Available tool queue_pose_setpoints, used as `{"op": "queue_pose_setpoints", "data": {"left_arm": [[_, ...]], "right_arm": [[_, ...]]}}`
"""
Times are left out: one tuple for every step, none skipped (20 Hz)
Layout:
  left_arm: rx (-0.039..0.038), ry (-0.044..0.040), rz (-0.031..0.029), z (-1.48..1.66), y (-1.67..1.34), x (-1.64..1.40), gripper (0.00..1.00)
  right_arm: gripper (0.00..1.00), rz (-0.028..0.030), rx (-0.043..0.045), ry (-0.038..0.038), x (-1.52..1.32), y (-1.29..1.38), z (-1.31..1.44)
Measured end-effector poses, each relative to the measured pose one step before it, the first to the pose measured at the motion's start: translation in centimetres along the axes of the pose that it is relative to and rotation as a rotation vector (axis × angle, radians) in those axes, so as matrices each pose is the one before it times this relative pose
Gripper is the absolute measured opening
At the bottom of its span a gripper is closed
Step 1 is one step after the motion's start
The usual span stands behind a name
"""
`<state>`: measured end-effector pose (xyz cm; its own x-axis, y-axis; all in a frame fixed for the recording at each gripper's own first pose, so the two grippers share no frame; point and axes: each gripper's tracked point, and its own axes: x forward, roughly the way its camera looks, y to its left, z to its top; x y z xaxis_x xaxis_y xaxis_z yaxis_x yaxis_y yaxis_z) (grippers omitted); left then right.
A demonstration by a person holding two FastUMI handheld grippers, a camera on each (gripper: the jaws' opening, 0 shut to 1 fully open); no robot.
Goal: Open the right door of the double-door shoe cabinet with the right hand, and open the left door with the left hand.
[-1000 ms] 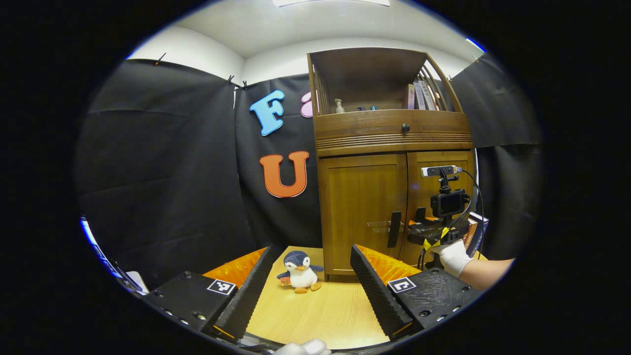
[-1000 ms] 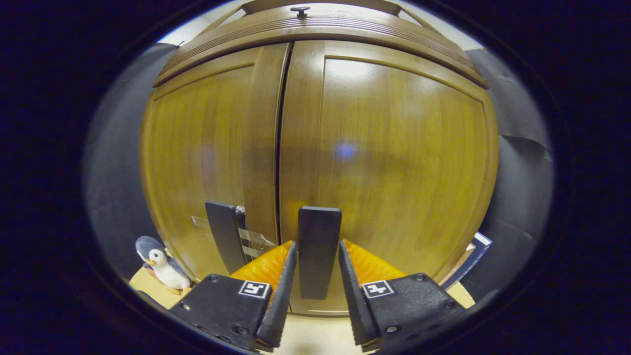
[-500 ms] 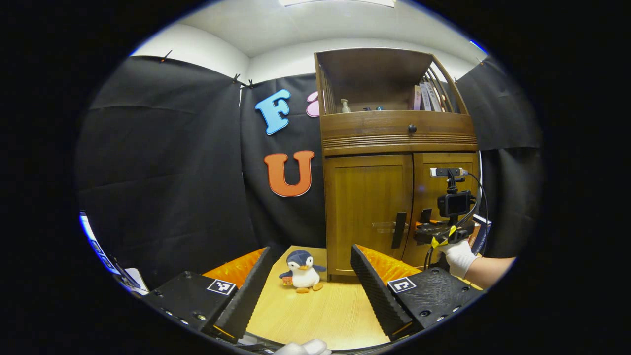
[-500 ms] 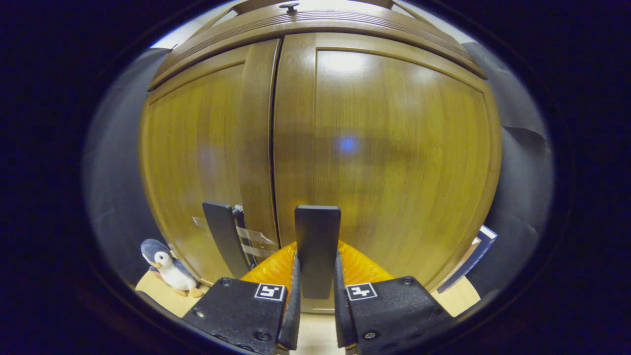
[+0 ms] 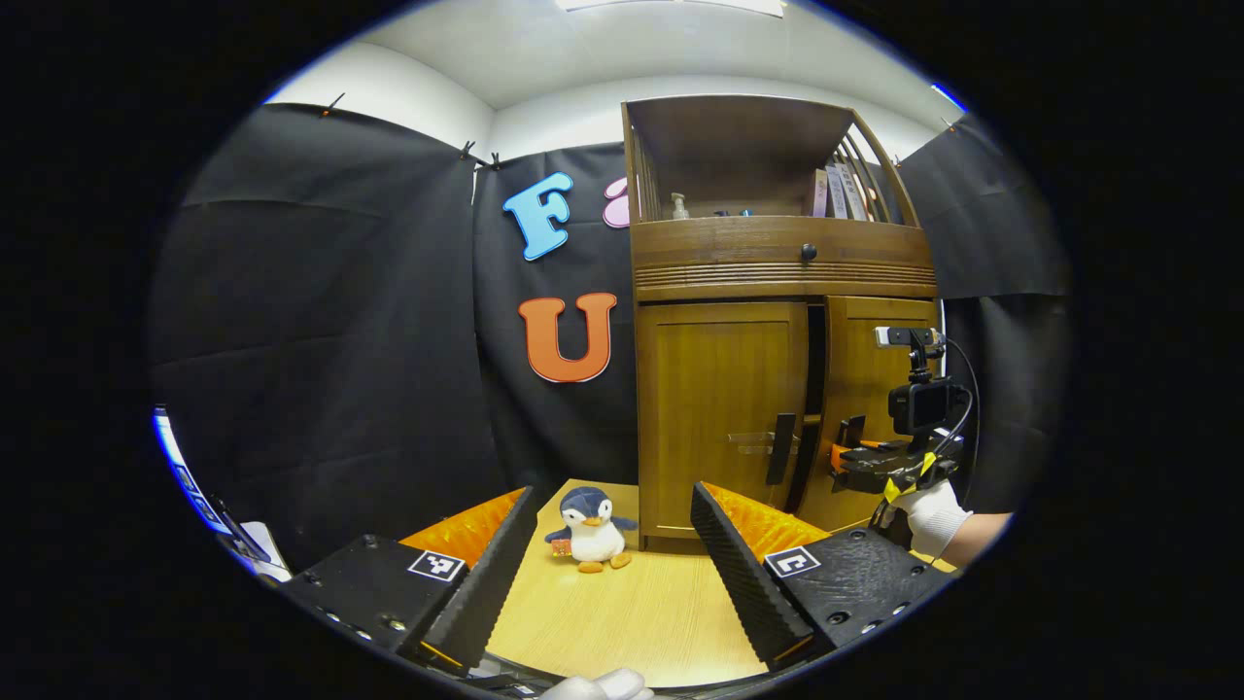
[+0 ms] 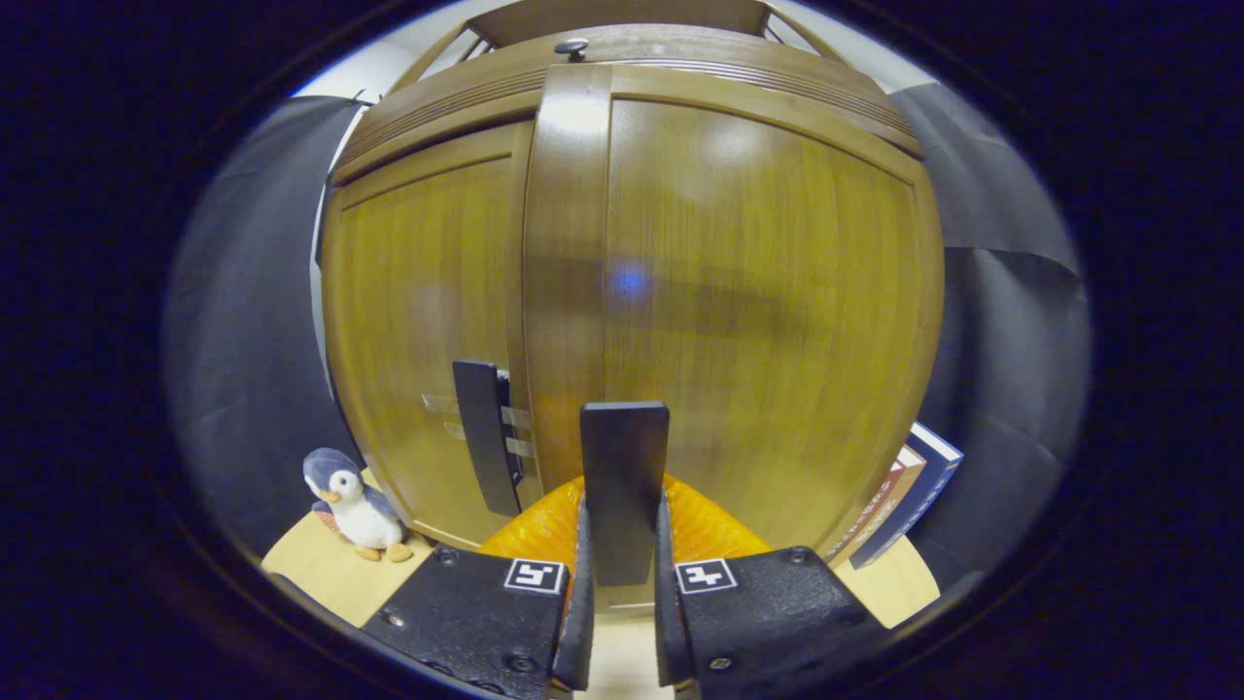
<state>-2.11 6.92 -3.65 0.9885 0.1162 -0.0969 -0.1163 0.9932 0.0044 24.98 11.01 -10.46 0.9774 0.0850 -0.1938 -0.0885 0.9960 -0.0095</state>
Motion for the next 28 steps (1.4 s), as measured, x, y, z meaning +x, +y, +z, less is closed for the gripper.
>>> {"op": "queue_pose_setpoints", "data": {"left_arm": [[0.00082,-0.00095,-0.00115,-0.069,-0.079,-0.237,0.96],[-0.00049,0.0004,-0.0046,-0.155,-0.181,-0.207,1.0],[-0.00061,0.00049,-0.0042,-0.056,-0.329,-0.166,0.96],[0.00121,0.00329,-0.00455,-0.151,-0.152,-0.067,0.96],[0.00162,0.00512,-0.00623,-0.073,-0.305,-0.182,0.96],[0.00029,0.00372,-0.00545,-0.292,-0.302,-0.073,0.96],[0.00084,0.0032,-0.01092,-0.075,-0.485,-0.244,0.96],[0.00302,0.00075,-0.00739,-0.13,-0.382,-0.115,0.96],[0.00352,-0.00055,-0.00714,0.039,-0.349,-0.135,0.96],[0.00007,-0.00113,-0.00695,0.064,-0.434,-0.098,0.96],[-0.00381,-0.00164,-0.00988,-0.075,-0.452,-0.051,0.96],[-0.00418,-0.00078,-0.01058,0.033,-0.535,-0.076,0.96],[-0.00116,0.00111,-0.00943,-0.1,-0.594,-0.059,0.96],[0.00188,0.00592,-0.0112,-0.22,-0.596,0.042,0.96],[0.00062,0.00543,-0.0107,-0.262,-0.516,0.01,0.96],[-0.00075,0.00451,-0.01091,-0.149,-0.528,0.021,0.96],[0.0007,0.00304,-0.00951,0.022,-0.515,-0.059,0.96],[0.00265,-0.00109,-0.00597,0.093,-0.394,-0.013,1.0],[0.00124,-0.00359,-0.00186,0.102,-0.223,0.034,1.0],[-0.00246,-0.00396,-0.00175,0.153,-0.276,0.023,0.96],[-0.00305,0.00101,-0.00806,-0.054,-0.407,0.133,0.96],[-0.00137,0.00294,-0.00484,-0.055,-0.355,0.017,0.96],[0.00055,0.00166,-0.00574,0.001,-0.315,0.04,0.96],[0.00233,0.00189,-0.00463,-0.072,-0.34,0.058,0.96],[0.00343,0.00075,-0.00485,0.019,-0.361,0.074,0.96],[0.00358,0.00087,-0.00396,0.013,-0.372,0.005,0.96],[0.00156,0.00048,-0.00507,-0.106,-0.45,0.072,0.96],[-0.0035,-0.00229,-0.00295,0.023,-0.376,0.093,0.96]], "right_arm": [[0.29,0.00298,0.00042,0.00193,-0.534,-0.078,-0.144],[0.29,0.00234,-0.0001,-0.00026,-0.599,-0.254,-0.245],[0.29,0.00194,0.00045,-0.00044,-0.557,-0.246,-0.138],[0.29,0.00229,-0.00181,-0.00099,-0.562,-0.26,-0.198],[0.29,0.00254,-0.00084,0.00009,-0.598,-0.162,-0.14],[0.29,0.0042,0.00021,0.00077,-0.709,-0.285,-0.154],[0.29,0.00314,0.0025,0.00097,-0.666,-0.24,-0.09],[0.29,0.00173,0.00105,-0.00118,-0.644,-0.334,-0.248],[0.29,0.00055,-0.00273,0.00044,-0.612,-0.298,-0.072],[0.29,-0.00061,-0.0024,0.00107,-0.628,-0.34,-0.185],[0.29,-0.00258,-0.00554,-0.00143,-0.538,-0.343,-0.147],[0.29,-0.00563,-0.00644,-0.00322,-0.69,-0.359,-0.124],[0.28,-0.00504,-0.00786,-0.00165,-0.646,-0.457,-0.12],[0.29,-0.00254,-0.00057,-0.00248,-0.564,-0.355,-0.176],[0.27,0.00187,-0.00062,0.0008,-0.522,-0.359,-0.084],[0.27,0.00138,0.00188,0.00188,-0.504,-0.567,-0.2],[0.26,-0.00081,0.00064,-0.00007,-0.551,-0.538,-0.111],[0.26,-0.00197,0.00079,0.0004,-0.439,-0.44,-0.173],[0.25,-0.0043,0.00296,-0.00058,-0.447,-0.522,-0.147],[0.25,-0.00501,0.00083,-0.00241,-0.428,-0.379,-0.164],[0.25,-0.0047,-0.0003,-0.00159,-0.445,-0.482,-0.134],[0.25,-0.00503,0.00044,-0.00135,-0.501,-0.597,-0.149],[0.25,-0.0039,0.00516,-0.00064,-0.421,-0.546,-0.102],[0.24,-0.00403,0.00942,-0.00033,-0.275,-0.665,-0.146],[0.24,-0.00702,0.00933,0.00034,-0.503,-0.549,-0.053],[0.26,-0.00795,0.00198,-0.00055,-0.382,-0.687,-0.202],[0.23,-0.01021,-0.00029,0.00014,-0.344,-0.881,-0.158],[0.22,-0.01185,0.00037,-0.0007,-0.254,-0.858,-0.102]]}}
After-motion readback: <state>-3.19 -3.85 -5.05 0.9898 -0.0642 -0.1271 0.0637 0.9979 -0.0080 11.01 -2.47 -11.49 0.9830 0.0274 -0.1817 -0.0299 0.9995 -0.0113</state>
